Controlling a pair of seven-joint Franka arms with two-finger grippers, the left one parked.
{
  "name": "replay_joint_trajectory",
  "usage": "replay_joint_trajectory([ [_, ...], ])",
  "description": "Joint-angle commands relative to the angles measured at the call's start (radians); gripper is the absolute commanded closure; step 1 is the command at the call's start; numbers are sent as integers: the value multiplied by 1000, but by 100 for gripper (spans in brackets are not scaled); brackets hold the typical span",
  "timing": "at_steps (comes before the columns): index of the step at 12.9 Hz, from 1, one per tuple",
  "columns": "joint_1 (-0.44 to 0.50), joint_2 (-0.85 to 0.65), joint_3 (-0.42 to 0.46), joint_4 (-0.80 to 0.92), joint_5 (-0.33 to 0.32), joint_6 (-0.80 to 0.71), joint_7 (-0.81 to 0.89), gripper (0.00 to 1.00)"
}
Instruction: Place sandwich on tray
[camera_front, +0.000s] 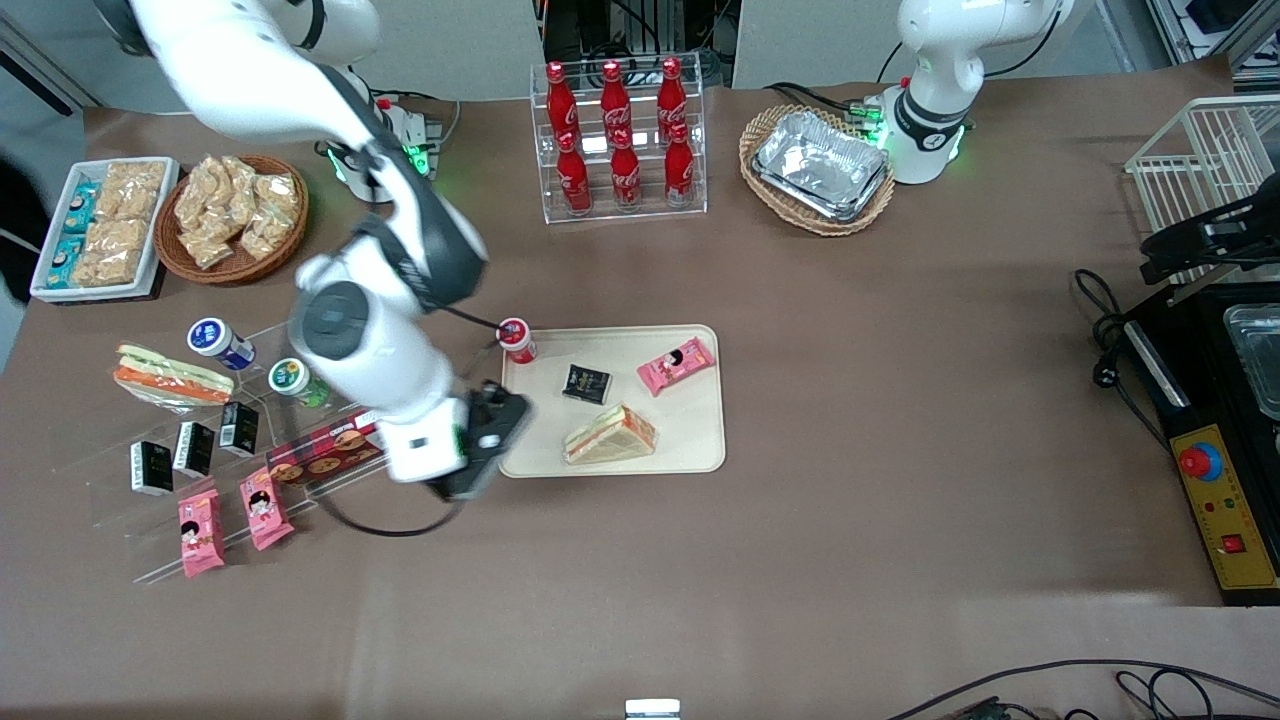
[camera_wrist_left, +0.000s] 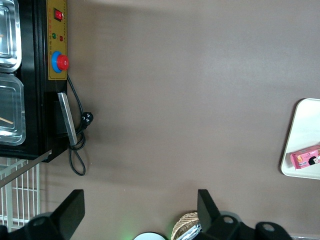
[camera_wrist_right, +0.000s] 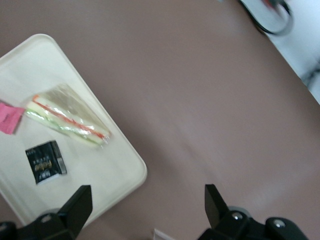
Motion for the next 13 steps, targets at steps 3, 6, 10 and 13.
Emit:
replay_joint_trajectory([
  [3, -178, -176, 3, -16, 17, -249, 176, 0],
  [6, -284, -262, 4, -14, 20, -334, 176, 0],
  [10, -438, -352, -3, -14, 22, -463, 177, 0],
  [13, -501, -388, -5, -11, 25, -498, 254, 0],
])
